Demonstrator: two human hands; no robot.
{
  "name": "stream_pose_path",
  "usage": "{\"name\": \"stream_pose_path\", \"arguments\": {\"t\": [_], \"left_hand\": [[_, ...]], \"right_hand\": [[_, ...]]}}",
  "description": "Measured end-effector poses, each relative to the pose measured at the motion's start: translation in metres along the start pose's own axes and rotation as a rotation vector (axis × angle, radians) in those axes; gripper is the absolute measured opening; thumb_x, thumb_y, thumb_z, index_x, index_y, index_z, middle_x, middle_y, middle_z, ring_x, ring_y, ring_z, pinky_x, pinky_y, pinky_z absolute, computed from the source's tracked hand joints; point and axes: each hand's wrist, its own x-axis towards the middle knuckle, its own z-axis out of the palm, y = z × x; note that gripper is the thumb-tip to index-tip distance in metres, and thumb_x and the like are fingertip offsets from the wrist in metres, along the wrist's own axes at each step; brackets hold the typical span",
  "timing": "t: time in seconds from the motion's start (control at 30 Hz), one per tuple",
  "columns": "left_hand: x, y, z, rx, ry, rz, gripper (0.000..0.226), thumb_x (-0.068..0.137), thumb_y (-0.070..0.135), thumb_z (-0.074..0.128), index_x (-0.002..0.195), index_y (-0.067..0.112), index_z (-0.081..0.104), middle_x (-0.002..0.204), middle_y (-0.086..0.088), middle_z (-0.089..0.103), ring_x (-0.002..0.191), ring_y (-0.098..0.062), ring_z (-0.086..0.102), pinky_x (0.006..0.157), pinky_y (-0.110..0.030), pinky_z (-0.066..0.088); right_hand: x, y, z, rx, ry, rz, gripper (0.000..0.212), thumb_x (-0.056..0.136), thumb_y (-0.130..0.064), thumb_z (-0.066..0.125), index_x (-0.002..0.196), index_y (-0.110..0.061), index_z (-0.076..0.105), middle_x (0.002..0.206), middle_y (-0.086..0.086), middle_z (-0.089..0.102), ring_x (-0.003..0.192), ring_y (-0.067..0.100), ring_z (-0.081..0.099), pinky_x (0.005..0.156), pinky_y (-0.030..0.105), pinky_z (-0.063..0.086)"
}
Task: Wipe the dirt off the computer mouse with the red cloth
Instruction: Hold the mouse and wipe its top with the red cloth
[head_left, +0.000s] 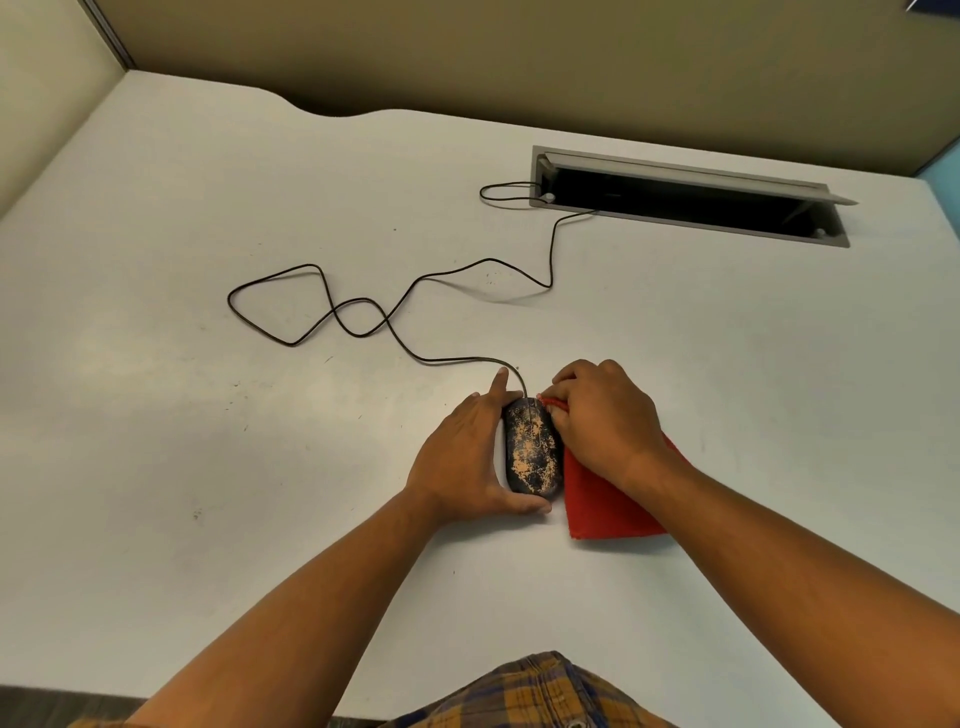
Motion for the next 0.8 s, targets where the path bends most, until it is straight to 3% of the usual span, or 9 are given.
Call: {"name": "stream_pose_path", "arguments": {"t": [0.27, 0.8], "left_hand": [[0.000, 0.000, 0.000, 0.009, 0.003, -0.012, 0.141, 0.048, 0.082, 0.074, 0.154, 0.029, -0.001, 0.146, 0.006, 0.045, 0.130, -0.011, 0.043, 0.106, -0.034, 0.041], [0.000, 0.000, 0.001, 0.000, 0.002, -0.017, 0.143, 0.048, 0.081, 0.075, 0.155, 0.025, -0.003, 0.146, 0.008, 0.044, 0.131, -0.010, 0.042, 0.106, -0.030, 0.039]], "right_hand": [[-0.023, 0.002, -0.003, 0.003, 0.018, -0.027, 0.026, 0.091, -0.032, 0.056, 0.112, -0.033, 0.072, 0.111, -0.013, 0.058, 0.103, 0.014, 0.046, 0.068, 0.028, 0.036], [-0.031, 0.001, -0.004, 0.053, 0.066, -0.021, 0.025, 0.092, -0.031, 0.057, 0.110, -0.032, 0.073, 0.109, -0.016, 0.060, 0.101, 0.012, 0.047, 0.067, 0.027, 0.039]]}}
